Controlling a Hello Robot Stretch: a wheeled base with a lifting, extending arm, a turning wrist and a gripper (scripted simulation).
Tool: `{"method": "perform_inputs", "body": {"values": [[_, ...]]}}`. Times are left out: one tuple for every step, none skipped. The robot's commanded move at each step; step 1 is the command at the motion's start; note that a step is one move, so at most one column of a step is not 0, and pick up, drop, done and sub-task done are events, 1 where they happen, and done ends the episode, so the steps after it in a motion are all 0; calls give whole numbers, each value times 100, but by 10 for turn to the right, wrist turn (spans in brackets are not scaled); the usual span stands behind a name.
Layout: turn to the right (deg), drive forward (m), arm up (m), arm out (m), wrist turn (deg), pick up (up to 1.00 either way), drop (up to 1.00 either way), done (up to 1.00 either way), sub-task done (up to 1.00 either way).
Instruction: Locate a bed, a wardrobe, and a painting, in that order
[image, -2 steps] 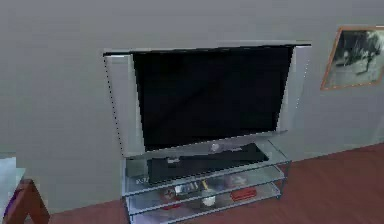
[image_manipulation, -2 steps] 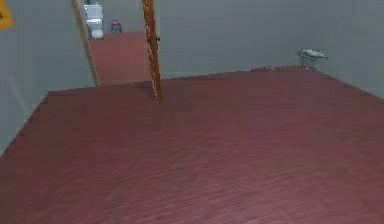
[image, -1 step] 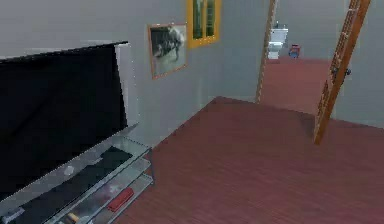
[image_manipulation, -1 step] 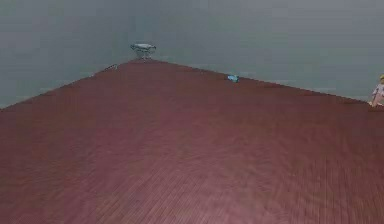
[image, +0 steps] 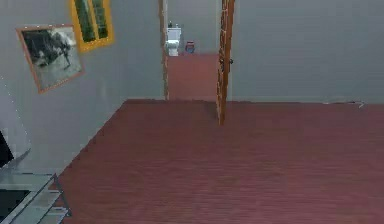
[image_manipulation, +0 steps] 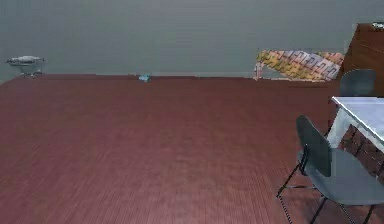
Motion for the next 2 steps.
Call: {"method": "perform_inputs", "body": {"values": [[0,100,0,0,0,0,0,0,0],[0,100,0,0,0,0,0,0,0]]}}
